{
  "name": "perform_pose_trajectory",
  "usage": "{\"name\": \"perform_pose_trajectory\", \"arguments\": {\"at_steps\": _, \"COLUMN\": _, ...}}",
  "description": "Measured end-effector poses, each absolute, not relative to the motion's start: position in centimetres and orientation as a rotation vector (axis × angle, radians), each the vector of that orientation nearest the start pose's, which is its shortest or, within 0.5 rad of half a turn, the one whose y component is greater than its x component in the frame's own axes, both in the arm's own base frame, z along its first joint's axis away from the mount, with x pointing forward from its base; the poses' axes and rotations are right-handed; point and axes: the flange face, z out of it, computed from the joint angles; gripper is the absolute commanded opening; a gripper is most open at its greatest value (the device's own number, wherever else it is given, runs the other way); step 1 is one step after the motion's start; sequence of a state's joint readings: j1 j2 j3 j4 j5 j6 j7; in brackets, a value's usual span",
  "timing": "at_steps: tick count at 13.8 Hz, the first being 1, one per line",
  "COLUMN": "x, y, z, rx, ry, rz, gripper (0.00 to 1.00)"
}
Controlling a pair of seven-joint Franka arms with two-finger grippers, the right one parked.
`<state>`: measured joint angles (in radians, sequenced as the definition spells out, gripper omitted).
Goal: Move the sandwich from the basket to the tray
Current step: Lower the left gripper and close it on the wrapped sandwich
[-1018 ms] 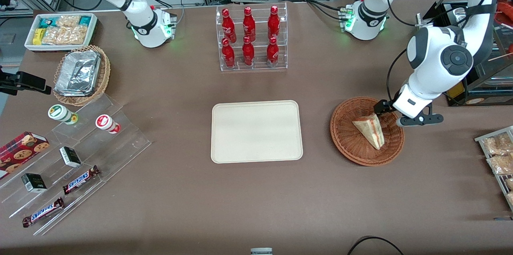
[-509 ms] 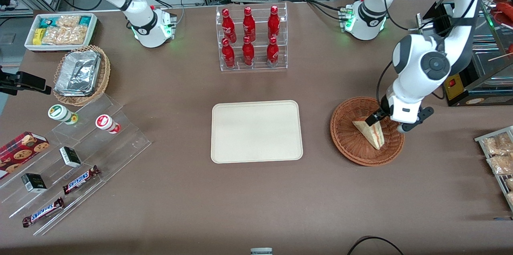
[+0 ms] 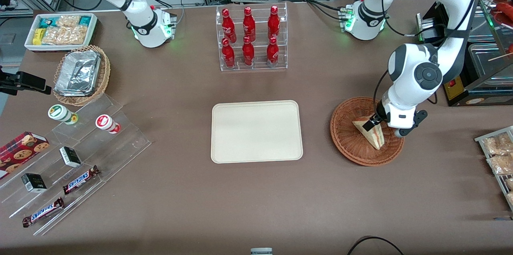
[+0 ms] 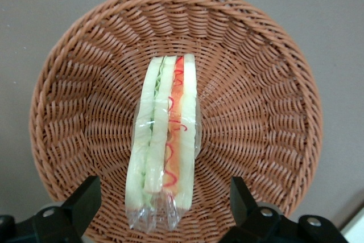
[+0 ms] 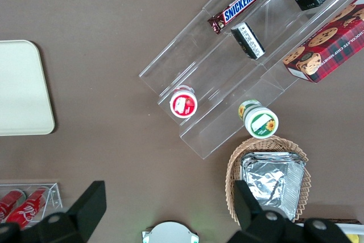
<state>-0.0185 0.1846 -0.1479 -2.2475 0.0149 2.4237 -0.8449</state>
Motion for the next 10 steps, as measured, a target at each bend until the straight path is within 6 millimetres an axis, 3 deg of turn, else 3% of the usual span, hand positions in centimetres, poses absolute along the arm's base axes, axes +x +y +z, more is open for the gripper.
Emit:
{"name": "perform_pose_trajectory", "arguments": {"at_steps": 2, "x": 53.2, "y": -8.8, "z": 26.8, "rx": -2.976, "ry": -1.043, "rz": 0.039, "gripper": 1.00}}
{"name": "perform_pose_trajectory", "arguments": {"at_steps": 3, "x": 53.2, "y": -8.8, "z": 26.1, "rx": -2.974, "ry": -1.045, "rz": 0.050, "gripper": 0.82}}
{"name": "perform_pose_trajectory", "arguments": {"at_steps": 4, "x": 53.2, "y": -8.7, "z": 25.6, "rx": -2.971, "ry": -1.048, "rz": 0.058, "gripper": 0.29}}
{"name": "perform_pose_trajectory", "arguments": {"at_steps": 5, "x": 53.2, "y": -8.6, "z": 25.2, "rx": -2.969, "ry": -1.049, "rz": 0.066, "gripper": 0.00}}
{"name": "perform_pose_trajectory", "arguments": {"at_steps": 10, "x": 53.2, "y": -8.5, "z": 25.3, "rx": -2.964, "ry": -1.051, "rz": 0.075, "gripper": 0.00}}
